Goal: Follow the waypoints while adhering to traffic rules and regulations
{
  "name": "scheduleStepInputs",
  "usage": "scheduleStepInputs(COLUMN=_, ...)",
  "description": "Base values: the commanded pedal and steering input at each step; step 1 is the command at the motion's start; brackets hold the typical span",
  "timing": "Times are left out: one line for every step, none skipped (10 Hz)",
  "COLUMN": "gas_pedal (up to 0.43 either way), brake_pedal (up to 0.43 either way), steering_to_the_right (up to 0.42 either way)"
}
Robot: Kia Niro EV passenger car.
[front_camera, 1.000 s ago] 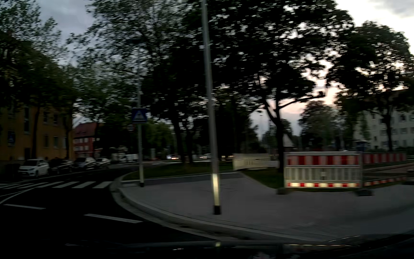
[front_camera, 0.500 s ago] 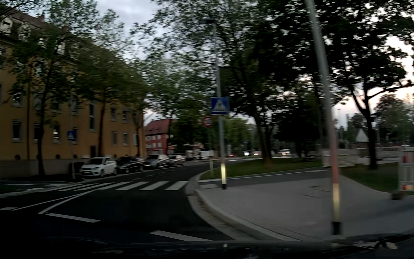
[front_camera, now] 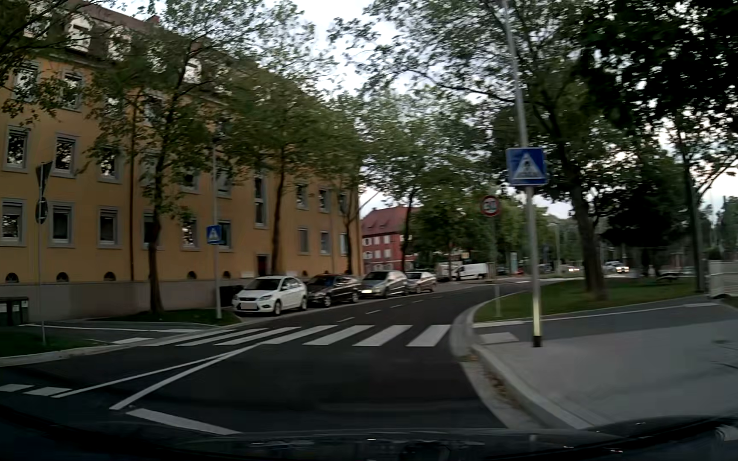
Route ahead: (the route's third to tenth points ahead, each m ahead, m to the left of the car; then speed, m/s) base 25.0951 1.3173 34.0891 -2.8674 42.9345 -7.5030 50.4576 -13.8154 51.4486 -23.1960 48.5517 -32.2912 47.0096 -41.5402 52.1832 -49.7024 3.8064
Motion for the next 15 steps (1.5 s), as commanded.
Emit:
scheduleStepInputs(gas_pedal=0.118, brake_pedal=0.000, steering_to_the_right=-0.275)
scheduleStepInputs(gas_pedal=0.118, brake_pedal=0.000, steering_to_the_right=-0.235)
scheduleStepInputs(gas_pedal=0.118, brake_pedal=0.000, steering_to_the_right=-0.193)
scheduleStepInputs(gas_pedal=0.118, brake_pedal=0.000, steering_to_the_right=-0.150)
scheduleStepInputs(gas_pedal=0.118, brake_pedal=0.000, steering_to_the_right=-0.118)
scheduleStepInputs(gas_pedal=0.130, brake_pedal=0.000, steering_to_the_right=-0.077)
scheduleStepInputs(gas_pedal=0.130, brake_pedal=0.000, steering_to_the_right=-0.046)
scheduleStepInputs(gas_pedal=0.130, brake_pedal=0.000, steering_to_the_right=-0.018)
scheduleStepInputs(gas_pedal=0.150, brake_pedal=0.000, steering_to_the_right=0.007)
scheduleStepInputs(gas_pedal=0.150, brake_pedal=0.000, steering_to_the_right=0.031)
scheduleStepInputs(gas_pedal=0.150, brake_pedal=0.000, steering_to_the_right=0.050)
scheduleStepInputs(gas_pedal=0.150, brake_pedal=0.000, steering_to_the_right=0.069)
scheduleStepInputs(gas_pedal=0.150, brake_pedal=0.000, steering_to_the_right=0.090)
scheduleStepInputs(gas_pedal=0.150, brake_pedal=0.000, steering_to_the_right=0.103)
scheduleStepInputs(gas_pedal=0.150, brake_pedal=0.000, steering_to_the_right=0.118)
